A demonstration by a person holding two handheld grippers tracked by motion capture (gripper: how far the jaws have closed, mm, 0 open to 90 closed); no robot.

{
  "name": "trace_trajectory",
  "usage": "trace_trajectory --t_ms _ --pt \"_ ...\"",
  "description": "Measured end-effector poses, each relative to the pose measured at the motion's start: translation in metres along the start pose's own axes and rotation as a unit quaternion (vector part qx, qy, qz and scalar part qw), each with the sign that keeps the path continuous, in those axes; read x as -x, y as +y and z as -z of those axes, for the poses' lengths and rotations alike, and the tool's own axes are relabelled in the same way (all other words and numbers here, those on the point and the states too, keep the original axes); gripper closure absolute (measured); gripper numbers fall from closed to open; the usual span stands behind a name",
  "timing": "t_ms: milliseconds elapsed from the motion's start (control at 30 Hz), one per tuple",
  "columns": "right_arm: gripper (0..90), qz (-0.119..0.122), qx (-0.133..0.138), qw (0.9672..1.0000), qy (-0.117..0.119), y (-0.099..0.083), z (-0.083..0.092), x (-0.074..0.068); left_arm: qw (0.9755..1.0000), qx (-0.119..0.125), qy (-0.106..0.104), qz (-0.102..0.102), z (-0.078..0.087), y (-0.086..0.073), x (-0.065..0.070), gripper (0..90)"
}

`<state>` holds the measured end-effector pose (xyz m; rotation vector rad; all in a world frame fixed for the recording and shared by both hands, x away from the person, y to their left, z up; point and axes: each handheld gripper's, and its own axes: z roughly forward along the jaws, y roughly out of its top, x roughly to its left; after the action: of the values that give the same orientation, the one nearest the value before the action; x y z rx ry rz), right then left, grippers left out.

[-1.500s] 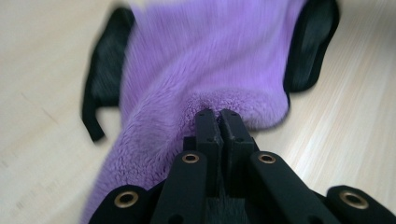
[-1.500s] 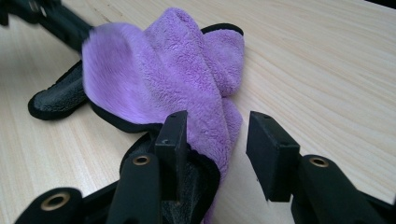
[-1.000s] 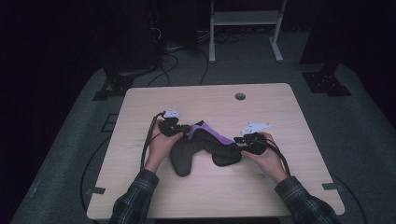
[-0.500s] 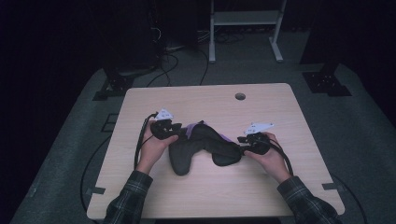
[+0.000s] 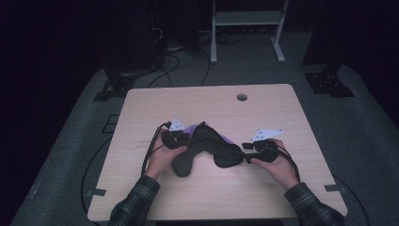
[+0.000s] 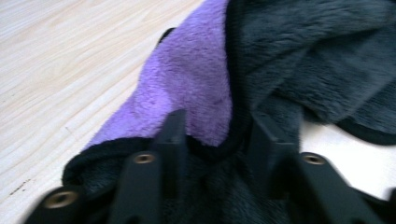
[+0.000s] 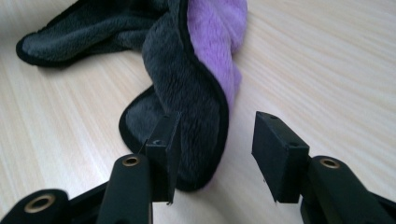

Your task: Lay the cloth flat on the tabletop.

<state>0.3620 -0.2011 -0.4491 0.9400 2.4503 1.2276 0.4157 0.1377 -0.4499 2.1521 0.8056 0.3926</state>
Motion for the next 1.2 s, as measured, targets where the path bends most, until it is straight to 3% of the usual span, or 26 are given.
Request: trace_trajectory --t_ms 100,133,367,433,533,667,767,867,933,1033,1067,1200 --pt "52.2 -0.005 -0.006 1.0000 0.001 -0.006 0.003 0.000 0.9996 0.008 -0.007 0.027 0.001 0.000 -0.005 80.2" --pt "52.2 -0.005 -0.006 1.0000 0.001 -0.006 0.003 0.000 0.9996 0.008 -0.007 0.027 0.001 0.000 -0.005 83.8" --pt "54.1 -0.023 -0.026 0.9993 0.014 -0.019 0.004 0.001 0.9983 0.032 0.011 0.047 0.027 -0.002 -0.018 85.4" --pt "55.4 -0.032 -0.028 0.9989 0.020 -0.020 0.000 0.002 0.9968 0.045 0.015 0.064 0.043 -0.007 -0.025 85.4" --pt "62.0 -0.034 -0.037 0.9985 0.022 -0.022 -0.006 0.003 0.9962 0.049 0.015 0.070 0.055 -0.013 -0.028 85.4" --pt "80.7 -0.050 -0.028 0.9974 0.045 -0.020 -0.008 0.006 0.9956 0.048 0.006 0.080 0.066 -0.026 -0.028 85.8" --pt "84.4 -0.050 -0.026 0.9975 0.042 -0.017 -0.007 0.004 0.9949 0.042 -0.004 0.092 0.073 -0.038 -0.026 85.8" --pt "86.6 -0.043 -0.014 0.9983 0.038 -0.008 -0.001 0.001 0.9956 0.032 -0.007 0.088 0.079 -0.048 -0.021 85.7" --pt "87.1 -0.026 0.012 0.9990 0.035 0.007 0.010 -0.004 0.9960 0.024 -0.011 0.085 0.083 -0.052 -0.017 85.6" --pt "87.2 -0.016 0.029 0.9988 0.037 0.018 0.016 -0.009 0.9956 0.026 -0.019 0.088 0.084 -0.055 -0.016 85.5" --pt "87.3 -0.008 0.047 0.9979 0.044 0.029 0.019 -0.014 0.9957 0.025 -0.026 0.085 0.083 -0.056 -0.014 85.4" --pt "87.3 0.010 0.067 0.9953 0.068 0.051 0.017 -0.028 0.9954 0.025 -0.034 0.087 0.080 -0.055 -0.013 85.3"
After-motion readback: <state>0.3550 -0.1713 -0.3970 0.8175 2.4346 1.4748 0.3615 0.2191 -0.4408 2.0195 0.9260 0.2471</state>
